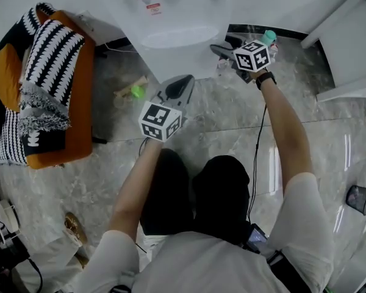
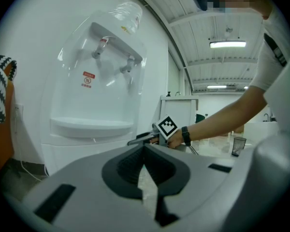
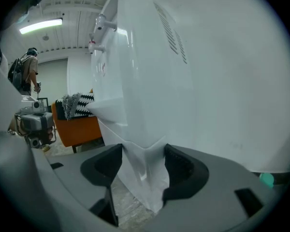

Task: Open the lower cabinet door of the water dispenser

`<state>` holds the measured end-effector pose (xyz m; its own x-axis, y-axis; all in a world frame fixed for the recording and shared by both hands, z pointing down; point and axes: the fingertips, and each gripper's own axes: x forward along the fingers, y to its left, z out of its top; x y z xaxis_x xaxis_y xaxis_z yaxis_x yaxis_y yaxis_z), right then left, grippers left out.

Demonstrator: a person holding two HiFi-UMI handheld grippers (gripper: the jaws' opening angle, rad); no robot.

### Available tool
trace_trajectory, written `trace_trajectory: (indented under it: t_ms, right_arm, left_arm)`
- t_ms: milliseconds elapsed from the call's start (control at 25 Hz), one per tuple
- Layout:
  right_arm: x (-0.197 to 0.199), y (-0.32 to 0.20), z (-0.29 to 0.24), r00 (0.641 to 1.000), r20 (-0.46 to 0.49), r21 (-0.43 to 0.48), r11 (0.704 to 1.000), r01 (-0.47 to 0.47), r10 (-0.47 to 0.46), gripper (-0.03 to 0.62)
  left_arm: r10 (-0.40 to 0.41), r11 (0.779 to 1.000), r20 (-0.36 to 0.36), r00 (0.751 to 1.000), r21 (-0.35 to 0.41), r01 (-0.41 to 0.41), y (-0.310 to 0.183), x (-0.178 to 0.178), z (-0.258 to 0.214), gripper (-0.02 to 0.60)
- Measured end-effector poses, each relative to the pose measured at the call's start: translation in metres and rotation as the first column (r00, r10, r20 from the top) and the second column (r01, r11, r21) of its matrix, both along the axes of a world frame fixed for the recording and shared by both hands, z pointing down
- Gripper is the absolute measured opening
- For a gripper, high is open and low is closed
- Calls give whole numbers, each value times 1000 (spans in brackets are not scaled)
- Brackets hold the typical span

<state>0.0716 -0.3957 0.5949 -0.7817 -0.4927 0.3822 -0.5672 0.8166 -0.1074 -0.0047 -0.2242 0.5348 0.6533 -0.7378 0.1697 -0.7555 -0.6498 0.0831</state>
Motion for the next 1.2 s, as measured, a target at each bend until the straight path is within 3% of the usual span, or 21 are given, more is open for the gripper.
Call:
trace_trajectory:
  t_ms: [160,560,840,1200]
  right_arm:
    - [2,3,0,1000,-28,-10,1000,-7,6,270]
    - [12,58,4,983,-144,-10,994,110,-110,197]
    - [12,92,5,964,-201,-20,985,173,-174,181]
    - [-1,145,7,915,-254,-59,950,308,-312,169]
  left_arm:
    - [-25,1000,-1,1000,13,25,-2,-10,-5,11]
    - [-46,999,-16,999,25,47,2,-28,-10,11]
    - [-54,998,-25,998,26,55,13,-42,-10,11]
    - [-51,997,43,998,67,48,34,-66,-14,11]
